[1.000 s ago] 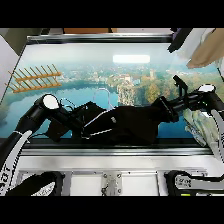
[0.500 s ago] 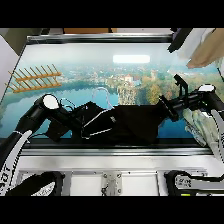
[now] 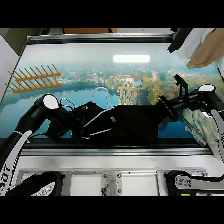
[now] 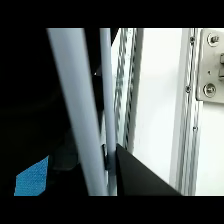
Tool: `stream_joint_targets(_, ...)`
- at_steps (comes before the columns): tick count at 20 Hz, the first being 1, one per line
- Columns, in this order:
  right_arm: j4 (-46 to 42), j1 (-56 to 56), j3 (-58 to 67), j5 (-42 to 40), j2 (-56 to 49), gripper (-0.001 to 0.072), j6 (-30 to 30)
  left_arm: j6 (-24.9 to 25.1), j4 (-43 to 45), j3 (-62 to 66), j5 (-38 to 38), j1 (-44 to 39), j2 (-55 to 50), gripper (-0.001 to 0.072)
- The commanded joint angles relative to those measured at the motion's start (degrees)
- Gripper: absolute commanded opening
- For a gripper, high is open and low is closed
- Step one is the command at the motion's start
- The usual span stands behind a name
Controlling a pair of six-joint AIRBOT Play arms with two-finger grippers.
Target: Fold the clothes and pants, and hang the long-sleeved shirts on hangers.
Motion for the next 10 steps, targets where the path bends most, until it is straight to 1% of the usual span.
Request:
stream_joint_targets(1,0.0,0.0,0.0,0.0,0.0,0.0017,0.0,0.0,-3.5,0.1,0.1,0.0,0.0,0.0024)
stream_joint_targets(6,0.0,0.0,0.0,0.0,0.0,0.0014,0.0,0.0,-3.5,0.1,-0.5,0.0,0.0,0.0028)
stream_joint_targets(7,0.0,0.0,0.0,0.0,0.0,0.0014,0.0,-0.1,-3.5,0.1,-0.5,0.0,0.0,0.0163)
stream_joint_targets(8,0.0,0.0,0.0,-0.1,0.0,0.0014,0.0,-2.4,-3.5,0.1,-0.2,0.0,0.0,0.0360)
stream_joint_targets(9,0.1,0.0,0.0,-0.1,0.0,0.0014,0.0,-5.7,-3.5,0.1,0.4,0.0,0.0,0.0396)
stream_joint_targets(10,0.0,0.0,0.0,-0.1,0.0,0.0014,0.0,-7.1,-3.5,0.1,0.5,0.0,0.0,0.0396)
